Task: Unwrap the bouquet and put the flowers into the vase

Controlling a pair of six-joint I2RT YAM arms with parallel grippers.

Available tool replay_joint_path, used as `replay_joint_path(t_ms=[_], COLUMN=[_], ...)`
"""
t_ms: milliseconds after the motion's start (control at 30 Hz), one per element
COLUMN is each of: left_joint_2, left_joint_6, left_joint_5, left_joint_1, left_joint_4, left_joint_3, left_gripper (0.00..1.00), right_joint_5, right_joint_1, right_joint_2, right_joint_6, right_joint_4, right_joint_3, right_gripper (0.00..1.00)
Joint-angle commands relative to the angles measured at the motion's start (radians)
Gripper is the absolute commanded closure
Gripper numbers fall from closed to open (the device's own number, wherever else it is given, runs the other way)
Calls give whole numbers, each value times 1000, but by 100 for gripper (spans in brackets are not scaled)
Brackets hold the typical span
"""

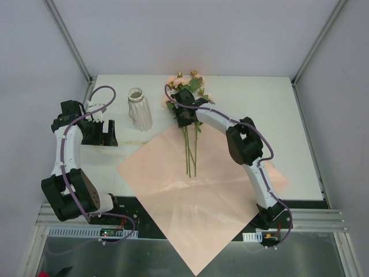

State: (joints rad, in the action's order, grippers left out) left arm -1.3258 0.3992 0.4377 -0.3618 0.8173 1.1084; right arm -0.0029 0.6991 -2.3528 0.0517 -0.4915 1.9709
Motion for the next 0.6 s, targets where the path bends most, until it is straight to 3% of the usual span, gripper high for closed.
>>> replay_joint_path(t_ms=[0,67,333,567], left_joint_2=[42,46,54,68], left_joint_6=[-2,3,7,10], left_joint_5=[27,26,35,44], left_joint_1=[-11,-12,-20,-22], left_joint_4=[5,5,5,8], left_joint_3=[-13,-13,-5,-2], left_gripper=[1,1,1,1], right_joint_5=[-22,-11,-40,-199], right_joint_1=[0,0,-3,2], right_joint_2=[24,67,347,550], right_joint_6=[-24,-29,-125,-245], right_joint_4=[11,31,194,399], right_joint_3=[8,-26,-226,-296], right_gripper=[93,99,99,99])
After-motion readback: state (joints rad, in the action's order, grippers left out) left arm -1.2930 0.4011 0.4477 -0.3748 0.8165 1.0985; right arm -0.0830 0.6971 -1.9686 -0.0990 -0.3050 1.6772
